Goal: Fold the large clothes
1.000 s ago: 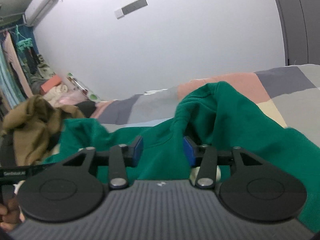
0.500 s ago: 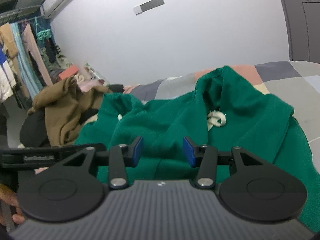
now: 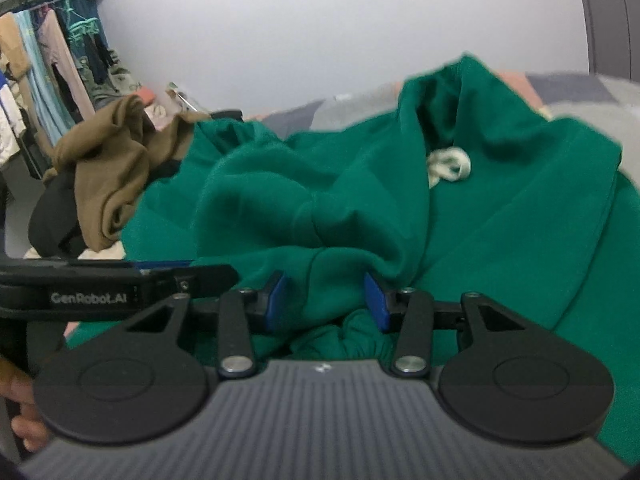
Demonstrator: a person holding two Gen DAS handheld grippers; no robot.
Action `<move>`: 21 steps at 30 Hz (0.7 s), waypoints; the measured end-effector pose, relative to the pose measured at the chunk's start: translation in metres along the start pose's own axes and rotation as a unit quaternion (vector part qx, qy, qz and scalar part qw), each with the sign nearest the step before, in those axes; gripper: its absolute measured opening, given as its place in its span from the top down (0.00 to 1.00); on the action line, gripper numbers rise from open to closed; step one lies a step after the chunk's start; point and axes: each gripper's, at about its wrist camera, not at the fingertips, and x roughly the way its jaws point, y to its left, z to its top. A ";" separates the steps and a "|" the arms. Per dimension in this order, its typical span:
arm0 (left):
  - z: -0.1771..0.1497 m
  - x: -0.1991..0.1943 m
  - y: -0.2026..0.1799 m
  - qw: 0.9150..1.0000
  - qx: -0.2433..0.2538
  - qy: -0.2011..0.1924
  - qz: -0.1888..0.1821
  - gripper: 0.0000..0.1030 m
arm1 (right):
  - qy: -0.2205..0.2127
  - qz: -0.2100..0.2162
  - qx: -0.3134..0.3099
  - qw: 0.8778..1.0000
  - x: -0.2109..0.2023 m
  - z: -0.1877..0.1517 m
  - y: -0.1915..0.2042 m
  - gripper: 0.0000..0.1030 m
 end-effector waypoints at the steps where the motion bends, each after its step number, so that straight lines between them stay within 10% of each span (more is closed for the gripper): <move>1: 0.000 0.005 0.001 1.000 -0.002 0.008 0.003 0.47 | 0.005 0.002 0.005 1.000 0.005 -0.001 -0.003 0.56; 21: -0.004 -0.044 0.003 1.000 -0.011 -0.004 0.009 0.32 | 0.033 -0.020 0.050 0.998 -0.037 0.009 -0.023 0.44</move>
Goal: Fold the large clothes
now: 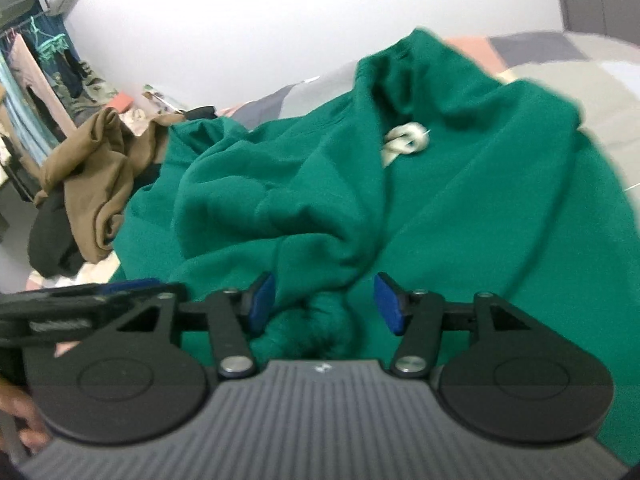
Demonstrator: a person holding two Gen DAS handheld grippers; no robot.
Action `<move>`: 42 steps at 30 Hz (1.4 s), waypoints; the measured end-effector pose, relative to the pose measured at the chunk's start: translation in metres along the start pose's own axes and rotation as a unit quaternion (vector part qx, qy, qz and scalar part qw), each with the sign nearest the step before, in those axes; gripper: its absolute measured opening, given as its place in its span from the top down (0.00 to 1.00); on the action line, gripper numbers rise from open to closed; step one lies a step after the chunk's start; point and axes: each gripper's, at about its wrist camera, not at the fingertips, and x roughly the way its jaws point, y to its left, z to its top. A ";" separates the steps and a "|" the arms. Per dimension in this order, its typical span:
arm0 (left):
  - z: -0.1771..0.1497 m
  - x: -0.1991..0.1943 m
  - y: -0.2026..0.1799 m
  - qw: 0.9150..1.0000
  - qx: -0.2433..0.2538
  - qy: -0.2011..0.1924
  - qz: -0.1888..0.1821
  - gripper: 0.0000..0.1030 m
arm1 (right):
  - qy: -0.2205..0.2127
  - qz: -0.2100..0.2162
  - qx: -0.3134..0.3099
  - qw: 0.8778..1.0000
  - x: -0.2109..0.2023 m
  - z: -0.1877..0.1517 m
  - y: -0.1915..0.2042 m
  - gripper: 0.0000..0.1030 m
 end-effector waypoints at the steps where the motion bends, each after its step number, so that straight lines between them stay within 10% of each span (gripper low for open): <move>1: -0.001 -0.008 0.001 1.000 -0.003 -0.004 0.004 0.32 | 0.000 -0.009 -0.002 1.000 -0.008 0.000 -0.002 0.43; 7: -0.011 -0.051 0.028 0.998 -0.045 -0.011 0.044 0.22 | -0.016 -0.086 -0.014 0.996 -0.060 -0.012 -0.020 0.19; 16: -0.024 -0.084 0.107 0.977 -0.184 0.000 0.103 0.20 | -0.025 -0.228 0.104 0.968 -0.110 -0.030 -0.092 0.18; 28: -0.080 -0.093 0.165 0.918 -0.382 0.048 0.099 0.20 | 0.043 -0.121 0.346 0.929 -0.094 -0.056 -0.165 0.15; 38: -0.081 -0.109 0.132 0.931 -0.352 0.036 -0.087 0.20 | 0.068 0.027 0.362 0.929 -0.092 -0.061 -0.136 0.15; 42: -0.083 -0.117 0.127 0.933 -0.346 0.034 -0.097 0.20 | 0.070 0.073 0.331 0.938 -0.092 -0.056 -0.119 0.15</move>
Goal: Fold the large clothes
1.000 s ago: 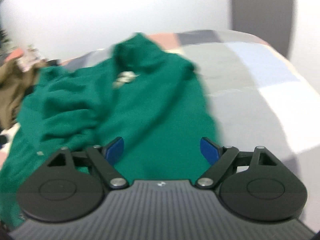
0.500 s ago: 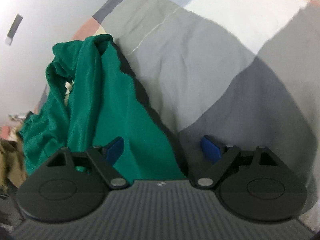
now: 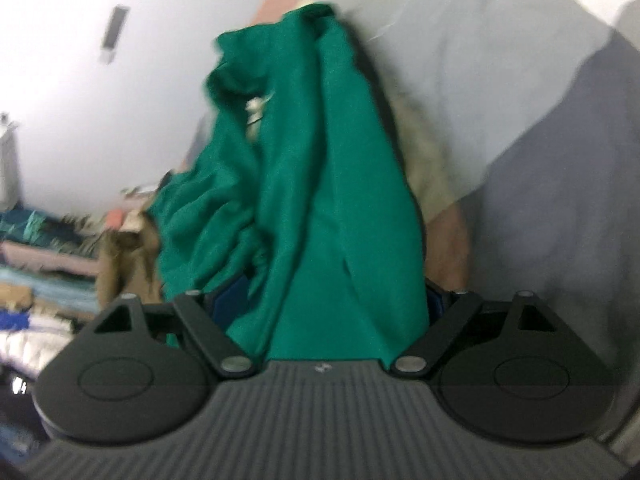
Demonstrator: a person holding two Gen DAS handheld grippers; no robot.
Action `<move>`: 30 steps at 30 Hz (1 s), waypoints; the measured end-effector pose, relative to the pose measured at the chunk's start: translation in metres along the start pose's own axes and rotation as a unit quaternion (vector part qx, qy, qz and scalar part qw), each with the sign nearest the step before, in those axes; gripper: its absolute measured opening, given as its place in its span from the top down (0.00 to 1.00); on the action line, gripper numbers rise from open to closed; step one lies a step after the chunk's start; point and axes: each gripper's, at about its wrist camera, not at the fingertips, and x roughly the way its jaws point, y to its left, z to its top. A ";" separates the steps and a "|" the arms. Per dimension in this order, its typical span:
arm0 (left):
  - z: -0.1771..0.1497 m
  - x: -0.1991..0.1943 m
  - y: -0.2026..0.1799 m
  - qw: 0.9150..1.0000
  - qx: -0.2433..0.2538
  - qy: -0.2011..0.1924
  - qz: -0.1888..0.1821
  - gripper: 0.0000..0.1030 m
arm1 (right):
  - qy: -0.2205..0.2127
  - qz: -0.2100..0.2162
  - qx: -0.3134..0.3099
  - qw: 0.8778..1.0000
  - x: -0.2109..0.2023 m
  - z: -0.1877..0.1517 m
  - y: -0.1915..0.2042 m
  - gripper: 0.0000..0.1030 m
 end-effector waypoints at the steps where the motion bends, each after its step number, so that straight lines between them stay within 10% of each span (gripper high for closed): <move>1: 0.000 0.004 0.000 1.000 -0.007 0.004 0.011 0.20 | 0.006 0.007 -0.009 1.000 -0.002 0.000 0.003 0.15; 7: -0.003 0.022 0.017 0.991 -0.045 0.030 0.120 0.20 | -0.011 -0.072 0.002 0.997 -0.002 -0.007 -0.002 0.18; 13: -0.006 0.025 0.010 0.995 -0.029 0.055 0.084 0.21 | -0.010 -0.140 0.014 0.990 0.017 -0.004 -0.009 0.17; 18: -0.011 0.019 -0.007 0.999 0.013 0.041 0.011 0.21 | 0.024 -0.062 -0.016 0.998 0.021 -0.007 0.003 0.15; 23: -0.012 0.036 0.001 0.994 -0.006 0.072 0.082 0.21 | 0.035 -0.041 -0.045 0.998 0.025 -0.011 0.012 0.18; 30: -0.018 0.042 -0.007 0.988 0.028 0.094 0.120 0.21 | 0.014 -0.157 -0.048 0.986 0.042 -0.018 0.009 0.58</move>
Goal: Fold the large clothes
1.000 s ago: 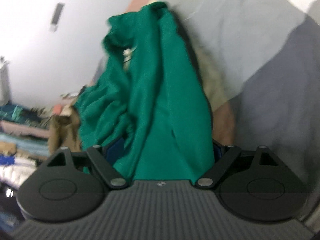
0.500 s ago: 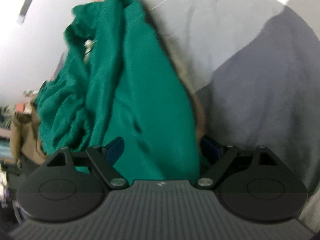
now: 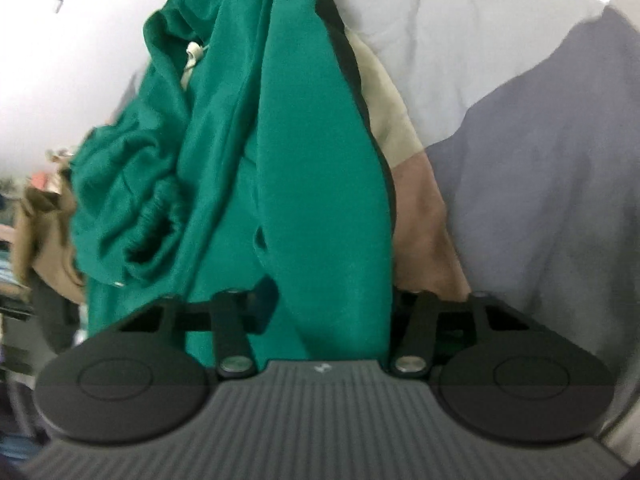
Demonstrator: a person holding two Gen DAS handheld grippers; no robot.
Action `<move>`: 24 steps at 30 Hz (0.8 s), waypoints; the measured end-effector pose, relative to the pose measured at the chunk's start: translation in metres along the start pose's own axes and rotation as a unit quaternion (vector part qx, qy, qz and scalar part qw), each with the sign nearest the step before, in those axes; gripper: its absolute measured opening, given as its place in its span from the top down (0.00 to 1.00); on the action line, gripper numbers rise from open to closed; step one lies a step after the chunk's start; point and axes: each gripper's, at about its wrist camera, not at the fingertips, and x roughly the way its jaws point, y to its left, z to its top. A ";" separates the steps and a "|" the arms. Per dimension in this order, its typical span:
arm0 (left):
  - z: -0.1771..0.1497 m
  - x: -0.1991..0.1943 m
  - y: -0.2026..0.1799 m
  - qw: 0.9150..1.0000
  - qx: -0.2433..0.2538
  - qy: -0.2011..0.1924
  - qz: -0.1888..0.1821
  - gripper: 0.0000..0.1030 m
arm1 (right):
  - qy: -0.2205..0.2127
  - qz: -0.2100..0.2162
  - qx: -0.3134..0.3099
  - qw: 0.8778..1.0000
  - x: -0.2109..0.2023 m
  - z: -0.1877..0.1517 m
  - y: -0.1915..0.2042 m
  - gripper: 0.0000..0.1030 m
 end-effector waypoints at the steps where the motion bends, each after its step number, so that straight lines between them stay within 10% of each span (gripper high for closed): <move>1: -0.002 -0.004 0.000 1.000 0.005 0.002 -0.002 0.21 | -0.003 -0.016 -0.014 1.000 -0.001 -0.001 0.005 0.69; 8: -0.006 -0.037 0.008 1.000 -0.008 -0.021 -0.009 0.86 | -0.047 0.022 -0.030 0.998 -0.036 -0.002 0.002 0.88; 24: -0.012 -0.169 -0.007 0.971 -0.002 -0.102 -0.215 0.91 | -0.111 0.228 0.002 0.967 -0.139 -0.010 -0.004 0.90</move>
